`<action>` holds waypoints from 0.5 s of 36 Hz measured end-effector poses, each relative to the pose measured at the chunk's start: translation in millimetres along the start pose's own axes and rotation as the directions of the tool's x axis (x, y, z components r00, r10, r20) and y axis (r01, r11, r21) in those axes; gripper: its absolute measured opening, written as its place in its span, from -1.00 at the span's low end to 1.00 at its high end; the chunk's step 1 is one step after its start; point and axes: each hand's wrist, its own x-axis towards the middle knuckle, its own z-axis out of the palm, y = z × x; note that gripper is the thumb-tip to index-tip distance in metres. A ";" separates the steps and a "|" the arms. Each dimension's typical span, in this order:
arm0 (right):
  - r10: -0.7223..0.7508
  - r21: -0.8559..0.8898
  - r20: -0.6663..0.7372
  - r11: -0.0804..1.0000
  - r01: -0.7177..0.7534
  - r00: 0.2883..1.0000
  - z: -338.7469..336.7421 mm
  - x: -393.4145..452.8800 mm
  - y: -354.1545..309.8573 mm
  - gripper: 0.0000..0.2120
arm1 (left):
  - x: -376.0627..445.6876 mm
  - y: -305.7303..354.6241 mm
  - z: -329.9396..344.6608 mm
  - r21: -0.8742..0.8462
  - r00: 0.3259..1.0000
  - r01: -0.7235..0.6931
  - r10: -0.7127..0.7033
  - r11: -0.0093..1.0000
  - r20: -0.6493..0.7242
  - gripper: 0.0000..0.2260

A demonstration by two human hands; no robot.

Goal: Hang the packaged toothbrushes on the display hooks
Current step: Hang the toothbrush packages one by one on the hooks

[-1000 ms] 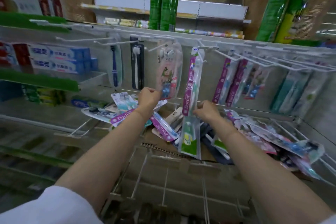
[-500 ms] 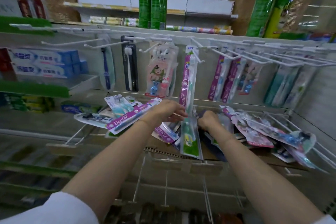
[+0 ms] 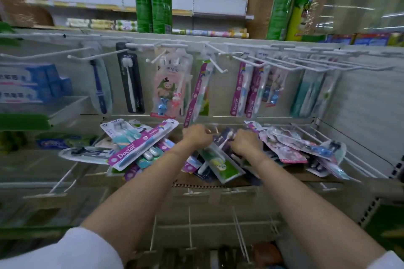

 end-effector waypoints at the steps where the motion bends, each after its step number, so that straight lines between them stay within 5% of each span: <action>1: 0.027 0.003 -0.002 1.000 -0.027 1.000 -1.7 -2.5 4.4 -0.69 | 0.5 1.0 0.8 0.058 1.000 0.004 -0.003 0.998 -0.023 -0.72; 12: 0.084 0.018 0.129 0.996 -0.087 0.988 4.8 17.2 29.2 -0.51 | 4.4 29.2 23.5 0.129 0.987 -0.159 0.153 0.979 0.056 -0.54; 18: 0.072 0.064 0.174 0.994 -0.084 0.982 12.9 34.5 44.5 -0.18 | 7.8 34.9 29.6 0.141 0.998 -0.035 0.026 0.989 0.059 -0.42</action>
